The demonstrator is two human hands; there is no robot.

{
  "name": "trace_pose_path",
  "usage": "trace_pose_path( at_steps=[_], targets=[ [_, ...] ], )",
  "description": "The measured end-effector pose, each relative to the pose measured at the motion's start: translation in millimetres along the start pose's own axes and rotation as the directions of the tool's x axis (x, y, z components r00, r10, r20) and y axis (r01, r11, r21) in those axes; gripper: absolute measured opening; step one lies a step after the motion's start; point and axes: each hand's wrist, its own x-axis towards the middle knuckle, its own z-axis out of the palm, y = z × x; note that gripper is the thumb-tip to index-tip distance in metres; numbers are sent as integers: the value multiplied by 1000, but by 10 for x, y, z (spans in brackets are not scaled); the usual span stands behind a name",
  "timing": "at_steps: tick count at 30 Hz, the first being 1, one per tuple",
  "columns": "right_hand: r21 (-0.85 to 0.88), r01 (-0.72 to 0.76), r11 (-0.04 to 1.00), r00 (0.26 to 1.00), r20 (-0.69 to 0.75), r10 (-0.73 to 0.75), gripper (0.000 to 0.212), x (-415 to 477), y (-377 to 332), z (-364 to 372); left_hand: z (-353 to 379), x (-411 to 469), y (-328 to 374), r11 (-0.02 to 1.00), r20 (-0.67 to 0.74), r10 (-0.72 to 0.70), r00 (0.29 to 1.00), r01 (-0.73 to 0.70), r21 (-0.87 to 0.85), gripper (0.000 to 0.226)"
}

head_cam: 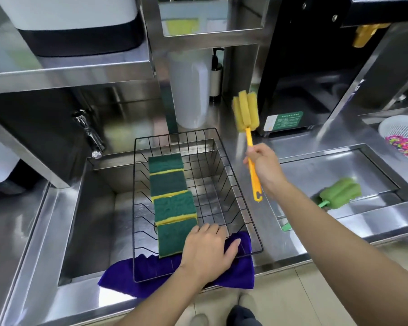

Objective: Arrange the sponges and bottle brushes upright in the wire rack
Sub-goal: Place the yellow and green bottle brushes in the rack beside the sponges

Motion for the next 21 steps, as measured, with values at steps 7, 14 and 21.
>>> trace_pose_path(
  at_steps=[7,14,21],
  targets=[
    [-146,-18,989,956,288,60,20,-200,-87,412,-78,-109,-148,995,-22,-102,995,102,-3,43],
    [-510,-6,860,930,314,192,26,-287,275,766,-89,-178,-196,990,-17,-141,990,141,-5,42],
    [-652,-51,757,848,372,378,15,-388,460,955,-73,-180,-188,994,-18,-106,994,106,-4,38]
  ],
)
